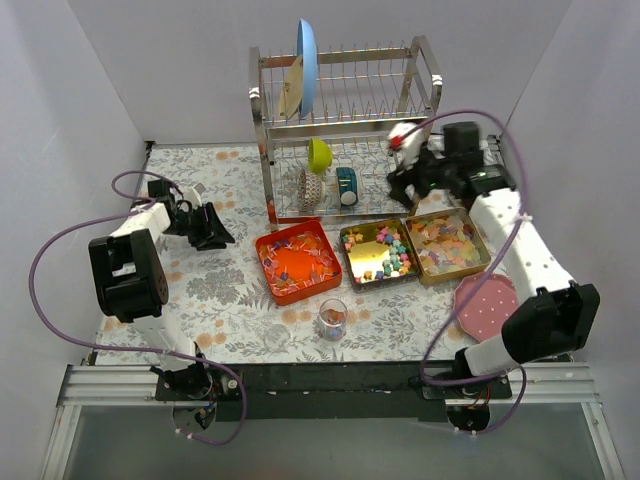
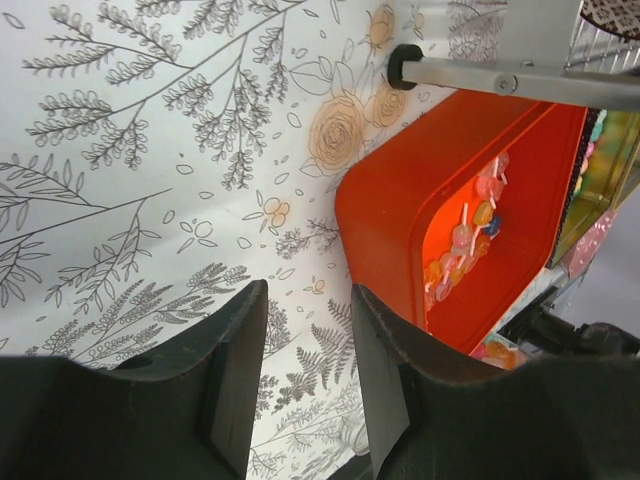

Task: Pack the candies
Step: Place the spatula at the center of the board, then pick up the box lid from the center of the board.

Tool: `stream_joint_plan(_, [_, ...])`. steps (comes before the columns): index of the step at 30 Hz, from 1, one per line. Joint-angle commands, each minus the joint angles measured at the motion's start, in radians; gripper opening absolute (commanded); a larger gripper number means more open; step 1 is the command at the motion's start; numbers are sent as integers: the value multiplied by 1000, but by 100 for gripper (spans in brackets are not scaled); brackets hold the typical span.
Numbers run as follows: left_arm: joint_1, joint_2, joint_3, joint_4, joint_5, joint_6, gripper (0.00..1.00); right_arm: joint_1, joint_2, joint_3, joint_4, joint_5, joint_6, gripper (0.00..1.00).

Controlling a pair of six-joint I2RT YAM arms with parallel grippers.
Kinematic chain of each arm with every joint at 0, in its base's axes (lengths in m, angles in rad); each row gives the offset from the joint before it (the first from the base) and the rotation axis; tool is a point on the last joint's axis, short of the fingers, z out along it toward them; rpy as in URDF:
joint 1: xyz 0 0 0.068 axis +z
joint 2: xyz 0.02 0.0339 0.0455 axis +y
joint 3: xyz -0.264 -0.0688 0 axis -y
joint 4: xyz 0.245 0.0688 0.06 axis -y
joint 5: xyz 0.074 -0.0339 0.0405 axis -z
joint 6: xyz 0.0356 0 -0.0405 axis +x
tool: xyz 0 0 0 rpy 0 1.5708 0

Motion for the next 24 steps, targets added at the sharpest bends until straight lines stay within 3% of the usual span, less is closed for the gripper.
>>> stream_joint_plan(1, [16,-90,-19,75,-63,-66,40,321,-20,-19,-192,-142,-104,85])
stream_joint_plan(4, [48,-113,-24,101,-66,-96,45,498,47,24,-239,-163,-150,83])
stream_joint_plan(6, [85,-96,-18,107,-51,-131,56,573,106,56,-256,-175,-204,83])
stream_joint_plan(13, [157,-73,24,82,19,-160,61,894,251,110,-259,-158,-343,87])
stream_joint_plan(16, [163,-99,4,93,28,-172,63,949,314,128,-232,-167,-328,88])
stream_joint_plan(17, [163,-108,-2,92,23,-178,97,960,345,128,-227,-166,-327,88])
stream_joint_plan(24, [177,-248,-57,128,-9,-188,98,1005,465,128,-169,-114,-334,88])
